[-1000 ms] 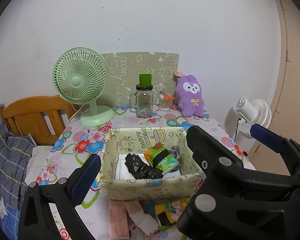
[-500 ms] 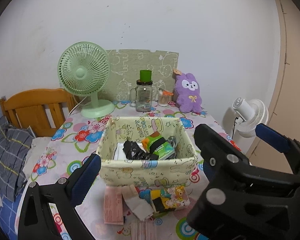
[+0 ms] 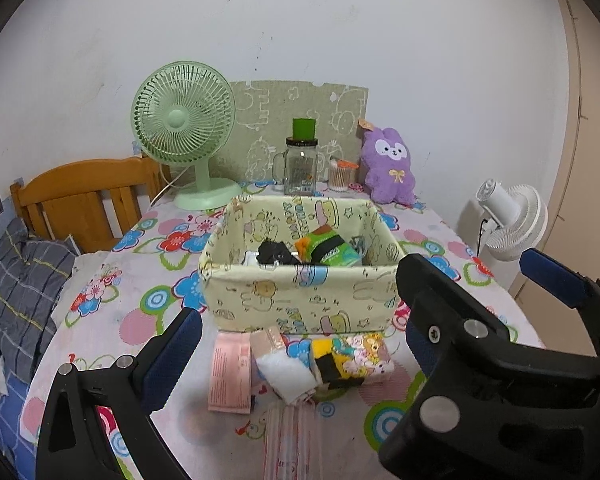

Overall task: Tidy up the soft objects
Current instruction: 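Open both grippers and withdraw them from the basket, then grasp the clear plastic bag roll with the left gripper while the right reaches the yellow pouch, then hold the plastic bag roll in the left gripper while the right grasps the yellow cartoon pouch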

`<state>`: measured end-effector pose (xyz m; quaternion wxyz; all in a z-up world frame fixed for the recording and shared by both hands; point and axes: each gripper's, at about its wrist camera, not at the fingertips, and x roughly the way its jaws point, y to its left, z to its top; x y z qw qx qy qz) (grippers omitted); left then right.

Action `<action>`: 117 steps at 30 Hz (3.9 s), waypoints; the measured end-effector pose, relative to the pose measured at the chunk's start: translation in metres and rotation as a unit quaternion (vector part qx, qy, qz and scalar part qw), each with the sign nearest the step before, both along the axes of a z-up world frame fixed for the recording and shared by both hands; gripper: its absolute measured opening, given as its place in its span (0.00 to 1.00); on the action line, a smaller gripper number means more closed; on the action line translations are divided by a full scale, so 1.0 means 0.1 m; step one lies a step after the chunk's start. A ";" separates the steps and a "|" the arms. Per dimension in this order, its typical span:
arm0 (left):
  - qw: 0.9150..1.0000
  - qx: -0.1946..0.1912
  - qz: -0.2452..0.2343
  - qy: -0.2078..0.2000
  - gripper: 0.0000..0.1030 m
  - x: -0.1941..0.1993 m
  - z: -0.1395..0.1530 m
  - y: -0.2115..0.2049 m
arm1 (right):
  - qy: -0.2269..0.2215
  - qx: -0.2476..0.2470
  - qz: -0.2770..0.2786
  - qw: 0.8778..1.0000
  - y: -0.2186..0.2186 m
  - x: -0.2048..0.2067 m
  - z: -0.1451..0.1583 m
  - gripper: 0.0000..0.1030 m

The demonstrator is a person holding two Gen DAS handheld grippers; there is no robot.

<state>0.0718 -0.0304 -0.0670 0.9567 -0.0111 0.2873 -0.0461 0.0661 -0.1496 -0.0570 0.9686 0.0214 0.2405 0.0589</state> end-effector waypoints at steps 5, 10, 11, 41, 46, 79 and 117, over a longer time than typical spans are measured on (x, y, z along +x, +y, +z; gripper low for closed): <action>1.000 -0.003 -0.002 0.017 0.99 -0.02 -0.14 -0.01 | 0.016 0.000 0.001 1.000 -0.01 0.00 -0.13 1.00; 0.999 -0.004 -0.001 0.032 0.96 -0.04 -0.30 0.00 | 0.040 0.007 0.009 0.999 0.00 0.00 -0.31 1.00; 0.999 -0.004 0.001 0.036 0.96 -0.05 -0.34 0.01 | 0.043 0.007 0.010 0.999 0.01 0.00 -0.34 1.00; 0.992 0.010 0.018 0.127 0.76 -0.07 -1.04 -0.01 | 0.142 0.000 0.003 0.990 0.06 0.07 -1.14 1.00; 0.992 0.018 0.023 0.124 0.66 -0.09 -1.04 -0.01 | 0.146 -0.001 0.005 0.989 0.08 0.07 -1.17 1.00; 0.995 0.036 0.031 0.090 0.23 -0.15 -0.70 0.07 | 0.127 0.012 0.033 0.991 0.23 0.11 -0.89 1.00; 0.991 0.030 0.036 0.126 0.23 0.49 -0.92 0.16 | 0.200 0.037 -0.007 0.979 0.27 0.81 -1.19 0.73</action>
